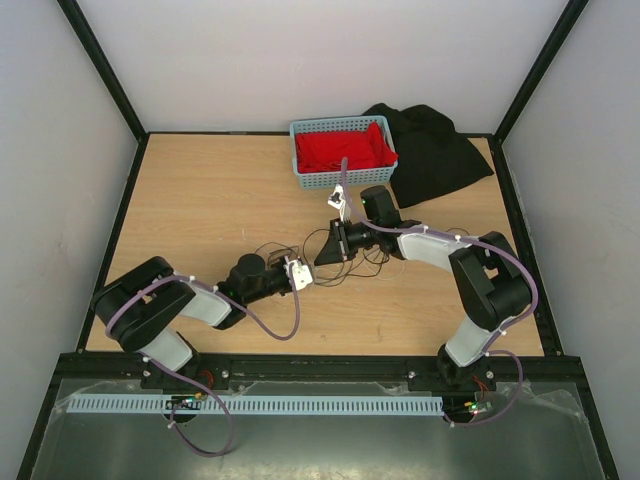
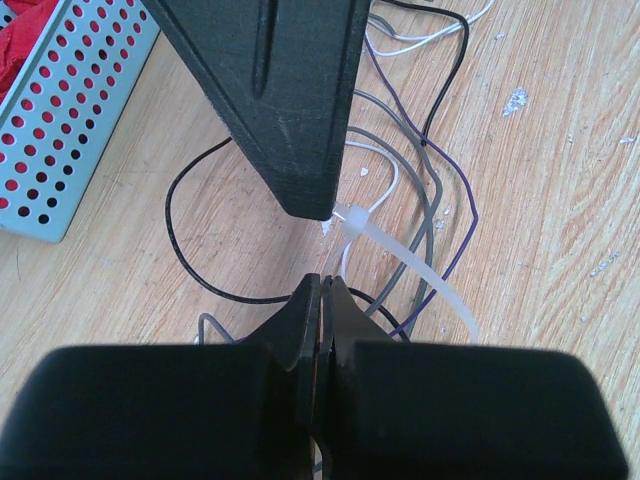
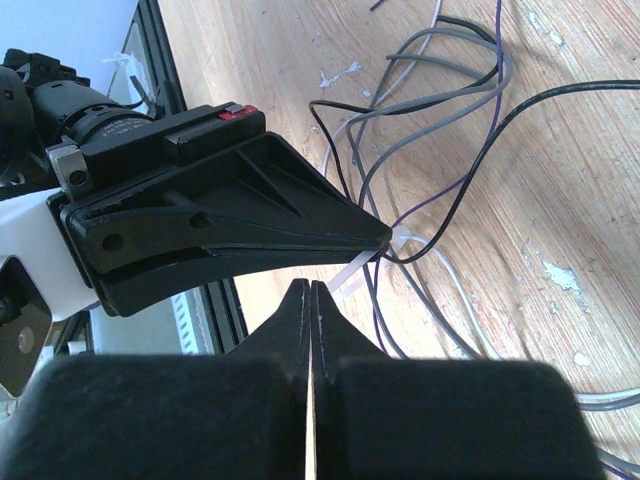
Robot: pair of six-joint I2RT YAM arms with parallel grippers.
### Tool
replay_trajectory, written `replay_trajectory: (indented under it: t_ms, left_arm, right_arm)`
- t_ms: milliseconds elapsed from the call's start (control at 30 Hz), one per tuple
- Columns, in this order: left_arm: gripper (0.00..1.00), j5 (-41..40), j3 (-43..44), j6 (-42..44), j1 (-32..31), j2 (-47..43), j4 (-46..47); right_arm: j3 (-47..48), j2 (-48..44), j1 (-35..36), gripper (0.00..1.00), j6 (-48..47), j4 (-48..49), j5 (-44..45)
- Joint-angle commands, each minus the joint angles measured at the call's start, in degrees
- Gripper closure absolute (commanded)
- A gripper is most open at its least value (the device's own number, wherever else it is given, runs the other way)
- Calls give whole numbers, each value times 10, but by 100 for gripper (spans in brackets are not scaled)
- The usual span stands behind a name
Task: Zip-tie the wires
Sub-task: Tie the cable at the center of the board.
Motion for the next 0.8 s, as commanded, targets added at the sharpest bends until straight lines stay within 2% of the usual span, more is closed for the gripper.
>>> replay_trajectory:
  t_ms: [0,233,767]
  left_arm:
    - [100,16,8,-9,4,-10,19]
    - [100,33,-4,-9,-2,-44,19]
    - [100,42,-22,-19,-12,-54,20]
  right_arm:
    - [11,9,3,100,-4,6,-4]
    - [45,9,2,100,12,-1,34]
    - [75,31,-5,100,14,-9,1]
